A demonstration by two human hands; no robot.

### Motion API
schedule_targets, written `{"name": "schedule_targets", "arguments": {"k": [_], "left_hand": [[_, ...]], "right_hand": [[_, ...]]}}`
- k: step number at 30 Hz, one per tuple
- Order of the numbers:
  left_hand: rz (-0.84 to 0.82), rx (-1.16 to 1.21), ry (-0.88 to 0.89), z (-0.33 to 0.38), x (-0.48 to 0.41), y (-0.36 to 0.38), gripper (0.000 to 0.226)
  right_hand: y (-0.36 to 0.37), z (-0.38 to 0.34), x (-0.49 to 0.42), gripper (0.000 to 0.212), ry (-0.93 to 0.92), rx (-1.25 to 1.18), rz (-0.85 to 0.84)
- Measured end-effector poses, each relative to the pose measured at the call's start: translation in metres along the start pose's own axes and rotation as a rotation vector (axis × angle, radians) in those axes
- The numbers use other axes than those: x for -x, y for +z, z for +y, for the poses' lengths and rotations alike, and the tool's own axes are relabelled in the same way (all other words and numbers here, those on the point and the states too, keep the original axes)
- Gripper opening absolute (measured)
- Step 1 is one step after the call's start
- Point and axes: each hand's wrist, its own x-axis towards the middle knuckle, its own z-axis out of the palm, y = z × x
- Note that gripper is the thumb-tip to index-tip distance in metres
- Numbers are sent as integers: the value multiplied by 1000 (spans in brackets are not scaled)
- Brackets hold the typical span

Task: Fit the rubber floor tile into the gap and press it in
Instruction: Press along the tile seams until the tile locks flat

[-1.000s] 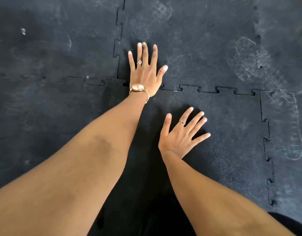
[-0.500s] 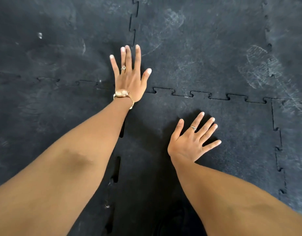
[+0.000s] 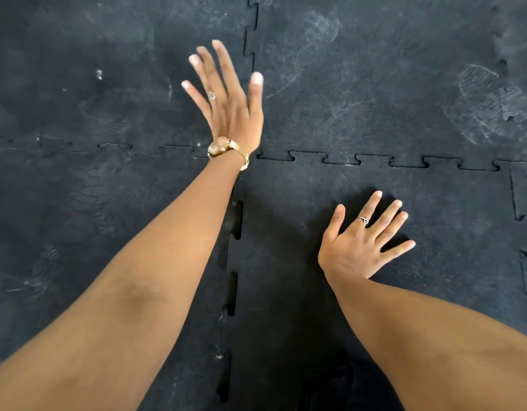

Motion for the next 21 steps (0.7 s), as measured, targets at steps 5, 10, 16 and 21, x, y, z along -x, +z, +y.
{"name": "schedule_targets", "arguments": {"k": [5,10,16,21], "left_hand": [[-274,-393,318,-8,15,22,76],[-261,-385,422,-1,13,6,69],[-94,-285,396,-6,57,-7,69],[-320,-387,320,-18,69,0,71]], "right_hand": [[1,-1,-1,70,0,11,0],[-1,-1,0,70,-3,-1,-14],[0,0,0,70,3,4,1],[-2,-1,0,70,10,12,-17]]}}
